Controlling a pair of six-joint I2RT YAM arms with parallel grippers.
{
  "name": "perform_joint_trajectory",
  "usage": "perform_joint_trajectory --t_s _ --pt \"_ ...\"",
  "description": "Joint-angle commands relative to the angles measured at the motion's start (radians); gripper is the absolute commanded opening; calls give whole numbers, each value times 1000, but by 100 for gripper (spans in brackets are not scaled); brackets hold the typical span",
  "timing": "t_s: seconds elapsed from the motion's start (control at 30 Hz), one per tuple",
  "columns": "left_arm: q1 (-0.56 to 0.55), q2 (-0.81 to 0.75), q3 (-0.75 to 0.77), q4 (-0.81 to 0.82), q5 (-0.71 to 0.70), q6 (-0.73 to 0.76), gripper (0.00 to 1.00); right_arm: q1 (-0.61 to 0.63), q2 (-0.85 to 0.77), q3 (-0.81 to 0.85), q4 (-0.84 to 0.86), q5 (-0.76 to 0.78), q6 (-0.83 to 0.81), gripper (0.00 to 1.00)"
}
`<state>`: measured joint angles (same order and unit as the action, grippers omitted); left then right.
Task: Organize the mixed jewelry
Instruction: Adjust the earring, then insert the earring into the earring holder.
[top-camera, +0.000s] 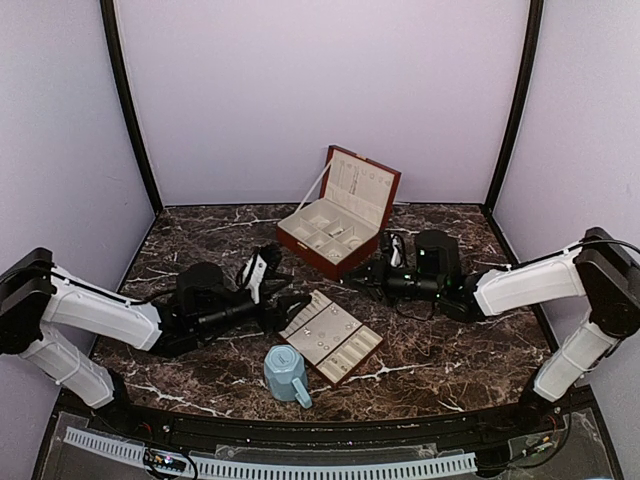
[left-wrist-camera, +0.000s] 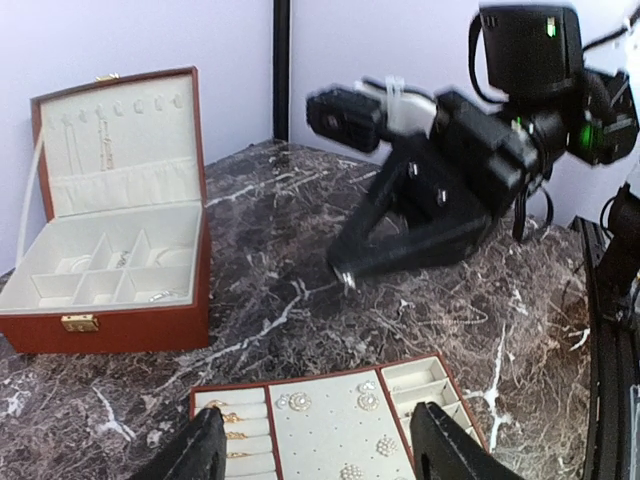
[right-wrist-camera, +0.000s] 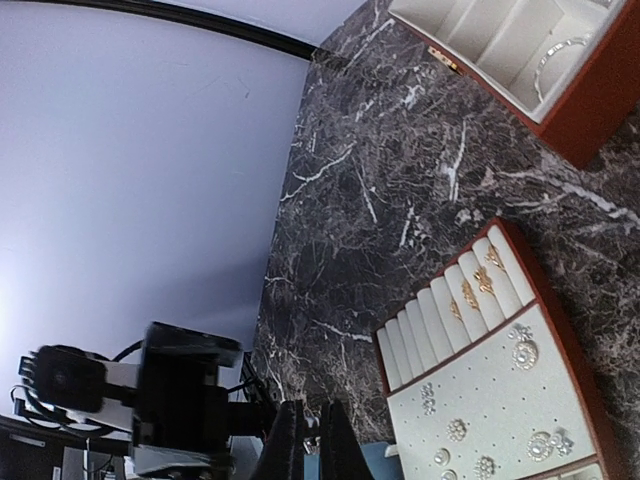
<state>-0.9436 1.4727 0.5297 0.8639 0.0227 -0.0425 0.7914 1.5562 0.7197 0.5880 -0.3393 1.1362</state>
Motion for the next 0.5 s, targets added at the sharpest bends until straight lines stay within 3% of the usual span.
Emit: perform_joint_trajectory --t_s 0.0,0.23,0.47 --pt "62 -143 -27 -147 -38 -83 66 -4 54 -44 108 4 16 0" --pt "241 -285 2 -322 48 -195 66 -5 139 -84 172 10 27 0" --pt "357 -331 64 -461 115 -189 66 -8 220 -85 223 -5 46 0"
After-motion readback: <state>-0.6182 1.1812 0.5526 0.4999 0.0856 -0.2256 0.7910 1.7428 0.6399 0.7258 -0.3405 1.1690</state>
